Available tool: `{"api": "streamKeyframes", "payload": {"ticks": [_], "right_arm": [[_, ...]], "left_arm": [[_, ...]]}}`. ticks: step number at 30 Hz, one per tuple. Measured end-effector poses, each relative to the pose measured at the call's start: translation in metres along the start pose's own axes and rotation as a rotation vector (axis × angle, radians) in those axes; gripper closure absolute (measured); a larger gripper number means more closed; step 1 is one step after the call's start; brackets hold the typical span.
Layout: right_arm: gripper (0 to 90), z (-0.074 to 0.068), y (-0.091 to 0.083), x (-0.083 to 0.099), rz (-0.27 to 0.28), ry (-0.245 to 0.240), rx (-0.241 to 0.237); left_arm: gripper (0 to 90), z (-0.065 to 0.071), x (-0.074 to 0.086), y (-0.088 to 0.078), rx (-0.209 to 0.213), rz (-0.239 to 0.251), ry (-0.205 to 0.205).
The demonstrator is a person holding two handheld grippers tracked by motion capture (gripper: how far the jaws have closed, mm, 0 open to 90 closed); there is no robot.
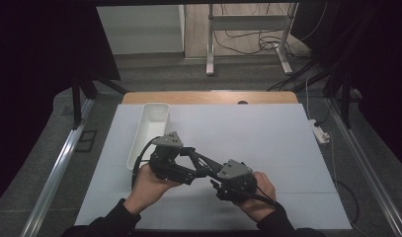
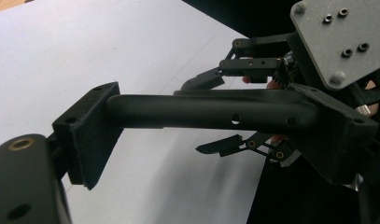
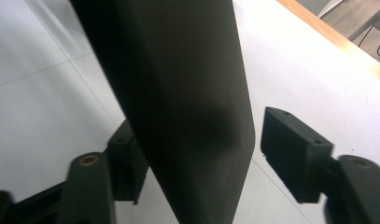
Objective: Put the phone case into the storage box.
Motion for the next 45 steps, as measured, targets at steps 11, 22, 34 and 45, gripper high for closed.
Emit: {"api": "streamKeyframes", "payload": {"ticks": [11,22,34,45], "right_arm": [[66.4,-0.003,-0.003,-0.001,0.012,-0.057,0.036],[82.9,-0.007,-0.007,-0.004,0.037,-0.12,0.04],[85.2,-0.008,-0.014,-0.006,0.088,-0.135,0.061],[85.3,0.001,-0.017,-0.002,0.104,-0.059,-0.002]], "left_arm": [[14.2,-0.001,-0.002,-0.001,-0.005,0.01,-0.035],[12.9,-0.005,-0.003,-0.004,0.021,0.047,-0.083],[12.1,-0.014,-0.002,-0.007,0.108,0.086,-0.135],[4.7,-0.01,0.0,-0.014,-0.013,0.101,0.033]]}}
Point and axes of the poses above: each handheld gripper's, and its own axes: y roughly forward along the jaws, x roughly out of its underside, z roughly to its right, the point moved 1 cm from there along y, roughly forward along the jaws, and after that the axes turned 11 degrees about -y, right-handed, at the moved point
